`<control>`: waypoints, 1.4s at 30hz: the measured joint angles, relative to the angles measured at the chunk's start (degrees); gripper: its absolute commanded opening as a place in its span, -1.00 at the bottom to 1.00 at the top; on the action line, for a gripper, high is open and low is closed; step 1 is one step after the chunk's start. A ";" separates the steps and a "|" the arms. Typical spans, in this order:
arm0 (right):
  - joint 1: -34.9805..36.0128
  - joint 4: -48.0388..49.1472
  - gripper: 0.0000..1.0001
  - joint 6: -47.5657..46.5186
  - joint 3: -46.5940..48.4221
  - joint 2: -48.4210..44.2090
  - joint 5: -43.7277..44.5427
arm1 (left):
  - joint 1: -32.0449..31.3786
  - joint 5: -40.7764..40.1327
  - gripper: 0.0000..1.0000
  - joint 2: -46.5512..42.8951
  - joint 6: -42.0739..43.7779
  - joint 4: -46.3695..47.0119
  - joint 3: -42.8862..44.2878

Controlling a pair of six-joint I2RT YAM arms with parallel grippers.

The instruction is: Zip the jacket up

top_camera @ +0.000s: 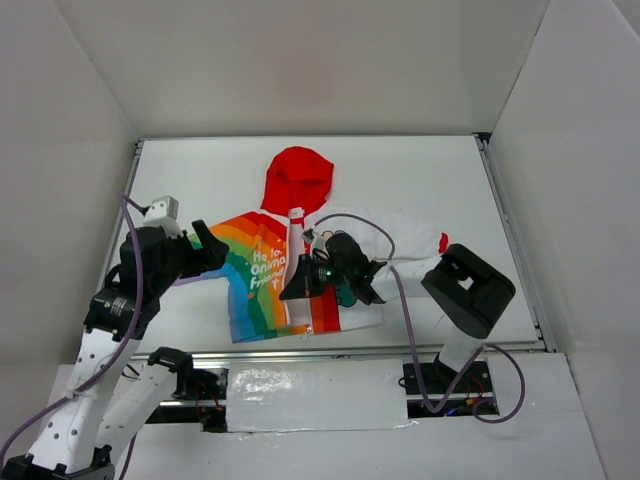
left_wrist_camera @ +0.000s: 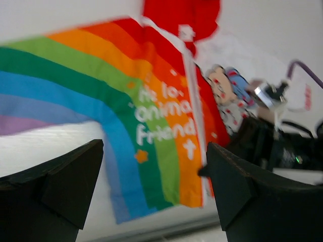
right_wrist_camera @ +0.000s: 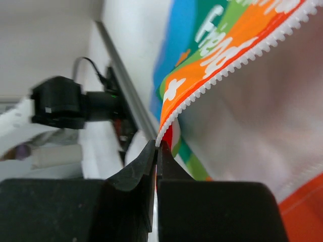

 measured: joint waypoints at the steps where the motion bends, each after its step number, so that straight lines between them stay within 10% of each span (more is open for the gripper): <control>1: -0.15 1.11 -1.00 1.16 -0.11 -0.70 -0.20 | 0.00 2.95 0.89 -0.63 -1.40 0.44 -1.46; 13: -1.11 18.29 -1.00 16.26 -0.92 -0.94 -3.65 | -1.75 33.86 0.74 -8.39 -19.17 15.63 -26.77; 31: -1.11 23.85 -1.00 17.35 -2.10 0.20 -7.72 | -5.77 38.58 0.06 -8.90 -25.53 30.25 -35.36; 42: -1.11 23.87 -1.00 17.27 -2.10 0.22 -7.69 | -5.95 39.26 0.16 -8.72 -26.80 33.88 -35.45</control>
